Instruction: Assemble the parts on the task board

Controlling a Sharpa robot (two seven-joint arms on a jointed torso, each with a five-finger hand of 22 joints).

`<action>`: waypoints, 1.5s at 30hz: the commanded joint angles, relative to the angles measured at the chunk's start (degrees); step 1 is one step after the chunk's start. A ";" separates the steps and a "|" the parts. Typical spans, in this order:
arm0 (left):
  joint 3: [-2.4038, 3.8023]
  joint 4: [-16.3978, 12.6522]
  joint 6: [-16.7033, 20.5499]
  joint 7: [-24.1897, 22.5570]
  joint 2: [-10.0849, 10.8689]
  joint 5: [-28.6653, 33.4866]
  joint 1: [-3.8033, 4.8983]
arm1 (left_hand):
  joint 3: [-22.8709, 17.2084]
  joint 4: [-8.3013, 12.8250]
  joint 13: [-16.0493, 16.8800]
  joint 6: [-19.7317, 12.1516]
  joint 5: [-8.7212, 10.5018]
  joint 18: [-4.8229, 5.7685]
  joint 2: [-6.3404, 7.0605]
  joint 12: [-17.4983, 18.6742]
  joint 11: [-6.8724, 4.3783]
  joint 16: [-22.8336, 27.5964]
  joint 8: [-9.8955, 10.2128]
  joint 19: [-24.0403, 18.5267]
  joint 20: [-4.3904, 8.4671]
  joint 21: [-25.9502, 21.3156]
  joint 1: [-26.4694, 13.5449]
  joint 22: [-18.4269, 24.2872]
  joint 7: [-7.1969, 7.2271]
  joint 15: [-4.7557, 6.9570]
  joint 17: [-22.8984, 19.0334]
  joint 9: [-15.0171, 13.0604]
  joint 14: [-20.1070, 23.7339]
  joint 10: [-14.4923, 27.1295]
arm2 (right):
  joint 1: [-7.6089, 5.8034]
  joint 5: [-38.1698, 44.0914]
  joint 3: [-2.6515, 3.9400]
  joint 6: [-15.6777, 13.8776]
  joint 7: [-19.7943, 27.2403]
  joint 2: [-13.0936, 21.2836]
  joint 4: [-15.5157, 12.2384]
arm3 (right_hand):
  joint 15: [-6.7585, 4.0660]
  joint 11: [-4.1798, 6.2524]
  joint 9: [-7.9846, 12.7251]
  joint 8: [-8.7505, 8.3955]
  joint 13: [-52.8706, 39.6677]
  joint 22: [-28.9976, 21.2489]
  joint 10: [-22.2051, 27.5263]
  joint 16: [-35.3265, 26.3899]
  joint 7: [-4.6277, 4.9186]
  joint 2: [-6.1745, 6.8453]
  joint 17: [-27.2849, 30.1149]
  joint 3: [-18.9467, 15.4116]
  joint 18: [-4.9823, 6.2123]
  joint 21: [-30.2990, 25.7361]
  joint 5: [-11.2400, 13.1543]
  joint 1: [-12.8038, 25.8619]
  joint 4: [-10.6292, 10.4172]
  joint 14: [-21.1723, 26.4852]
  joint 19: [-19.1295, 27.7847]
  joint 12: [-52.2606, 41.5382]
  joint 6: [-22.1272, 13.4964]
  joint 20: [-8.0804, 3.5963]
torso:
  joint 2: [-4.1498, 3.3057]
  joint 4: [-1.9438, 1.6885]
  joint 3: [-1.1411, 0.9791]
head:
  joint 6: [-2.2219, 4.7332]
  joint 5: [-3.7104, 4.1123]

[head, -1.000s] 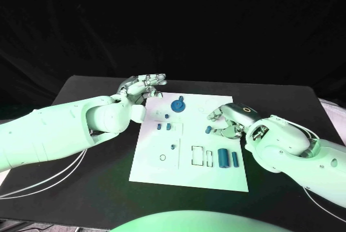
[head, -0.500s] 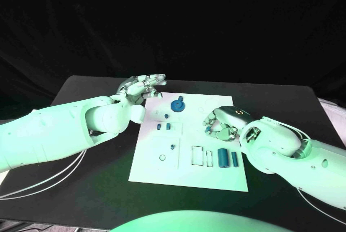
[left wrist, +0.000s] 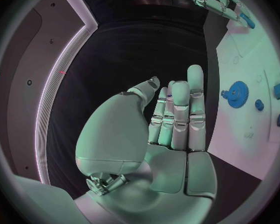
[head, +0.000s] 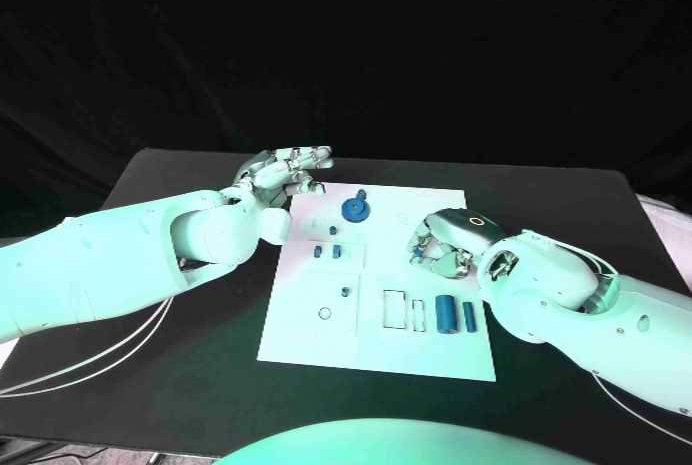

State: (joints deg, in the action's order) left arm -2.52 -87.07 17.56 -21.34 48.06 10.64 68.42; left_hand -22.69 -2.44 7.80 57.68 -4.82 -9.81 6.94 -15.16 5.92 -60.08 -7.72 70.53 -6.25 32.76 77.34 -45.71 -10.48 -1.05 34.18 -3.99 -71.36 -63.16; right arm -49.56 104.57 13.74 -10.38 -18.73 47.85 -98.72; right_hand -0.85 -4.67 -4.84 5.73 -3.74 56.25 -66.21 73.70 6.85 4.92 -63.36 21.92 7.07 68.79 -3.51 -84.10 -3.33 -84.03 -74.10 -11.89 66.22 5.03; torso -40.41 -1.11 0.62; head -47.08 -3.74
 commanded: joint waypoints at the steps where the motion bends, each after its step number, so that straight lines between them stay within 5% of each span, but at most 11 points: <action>1: 0.04 -0.02 -1.08 -0.15 -0.09 -0.30 0.01 | 0.27 0.03 0.08 -0.38 -0.07 -0.57 -0.40 -0.30 0.01 -0.11 -0.20 0.14 -0.42 -0.31 0.00 0.08 0.13 0.00 -0.05 -0.01 0.38 0.57 | 0.28 2.25 -0.26 2.42 -0.72 -0.04 0.36 | -0.49 1.46 0.03 -0.02 -0.07 0.06 -2.01 0.29 0.01 0.10 -0.06 0.42 -0.31 0.26 0.13 -0.65 0.04 -1.91 -0.33 0.45 0.23 -0.21 | 0.03 0.00 0.01 | -0.04 0.04; 6: 0.04 0.03 -1.04 -0.07 -0.09 -0.30 0.00 | 0.27 0.03 0.08 -0.38 -0.07 -0.57 -0.40 -0.30 0.01 -0.11 -0.20 0.14 -0.42 -0.31 0.00 0.08 0.13 0.00 -0.05 -0.01 0.38 0.57 | 0.29 2.34 -0.28 2.28 -0.72 -0.09 0.39 | -0.51 1.42 0.02 -0.07 -0.10 0.30 -2.43 0.42 0.04 0.14 -0.18 1.24 -0.36 0.43 0.16 -0.66 0.37 -1.91 -0.36 0.84 0.45 -0.20 | 0.04 0.01 -0.01 | -0.10 0.06; 14: 0.04 0.05 -0.95 0.00 -0.05 -0.30 0.00 | 0.29 0.04 0.09 -0.42 -0.07 -0.57 -0.42 -0.36 0.02 -0.11 -0.23 0.14 -0.43 -0.32 0.03 0.09 0.12 -0.01 -0.11 -0.01 0.42 0.64 | 0.19 1.71 -0.23 -3.42 -0.17 0.37 -1.10 | -0.70 1.66 -0.21 0.19 -0.39 3.02 -4.42 1.17 0.20 0.16 -1.08 3.81 -0.83 2.30 0.39 -1.13 1.95 -2.06 -1.44 1.32 1.67 -0.37 | 0.05 0.05 -0.04 | -0.02 0.17; 23: 0.04 0.09 -0.98 0.12 -0.02 -0.30 -0.01 | 0.32 0.04 0.10 -0.49 -0.07 -0.57 -0.46 -0.41 0.04 -0.50 -0.25 0.15 -0.44 -0.33 0.04 0.09 0.09 -0.02 0.54 -0.01 0.19 0.74 | -1.00 -0.88 0.42 -6.35 -0.51 2.81 -3.61 | -0.72 1.65 -0.22 0.11 -0.43 3.73 -4.74 1.47 0.25 0.45 -1.45 4.43 -0.94 2.82 0.37 -1.03 2.41 -2.13 -1.70 1.60 1.77 -0.43 | 0.05 0.05 0.00 | 0.03 0.09; 34: 0.04 0.17 -1.32 0.39 -0.18 -0.35 -0.07 | 0.18 0.18 0.17 -0.72 -0.15 -0.58 -0.91 -0.83 0.05 -0.96 -0.47 0.49 -0.46 -0.07 0.45 -0.07 0.08 -0.02 0.77 -0.03 -0.02 1.13 | -1.73 -3.87 1.07 -6.22 0.14 3.11 -9.02 | -0.68 1.59 -0.23 0.02 -0.46 3.97 -4.93 1.59 0.32 0.92 -1.53 4.70 -0.98 3.03 0.39 -0.56 2.60 -2.13 -1.73 1.91 1.83 -0.44 | 0.03 -0.02 0.05 | -0.22 -0.57; 38: 0.04 0.24 -1.33 0.35 -0.35 -0.35 -0.08 | 0.14 0.21 0.17 -0.74 -0.16 -0.58 -0.97 -0.89 0.05 -0.74 -0.50 0.49 -0.46 -0.06 0.52 -0.08 0.08 -0.03 0.33 -0.03 0.15 1.16 | -1.30 -5.25 0.77 -5.75 1.04 1.27 -10.09 | -0.67 1.57 -0.20 -0.08 -0.46 3.93 -4.91 1.61 0.35 0.95 -1.53 4.88 -0.96 3.02 0.33 -0.54 2.71 -2.12 -1.67 2.05 1.73 -0.45 | 0.04 -0.08 0.05 | -0.35 -0.98; 45: 0.04 0.42 -1.62 0.26 -0.82 -0.35 -0.09 | 0.17 0.19 0.18 -0.77 -0.15 -0.58 -0.96 -0.94 0.07 -0.56 -0.53 0.47 -0.46 -0.06 0.49 -0.09 0.06 -0.04 -0.02 -0.03 0.32 1.21 | 0.12 -7.38 -0.70 -4.98 2.63 -3.24 -10.41 | -0.60 1.46 -0.15 -0.25 -0.46 3.68 -4.87 1.55 0.48 0.97 -1.37 5.10 -0.89 2.89 0.16 -0.29 2.77 -2.09 -1.48 2.29 1.55 -0.46 | 0.05 -0.01 0.07 | -0.66 -1.63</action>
State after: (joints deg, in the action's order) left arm -2.52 -86.64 17.22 -20.79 47.43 10.55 68.32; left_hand -22.69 -2.44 7.89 57.28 -4.82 -9.80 6.56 -15.81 5.93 -60.97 -7.94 70.74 -6.46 32.77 77.72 -45.77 -10.50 -1.06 34.26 -3.99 -71.36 -62.32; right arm -49.70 99.11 13.17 -16.12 -17.86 45.22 -109.23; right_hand -1.24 -6.20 -5.07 5.73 -3.87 60.00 -67.73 75.13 7.14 5.45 -64.81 25.72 7.07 71.44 -3.01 -84.62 -1.41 -84.03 -75.42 -9.40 67.77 4.72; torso -40.36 -1.20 0.68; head -47.63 -5.14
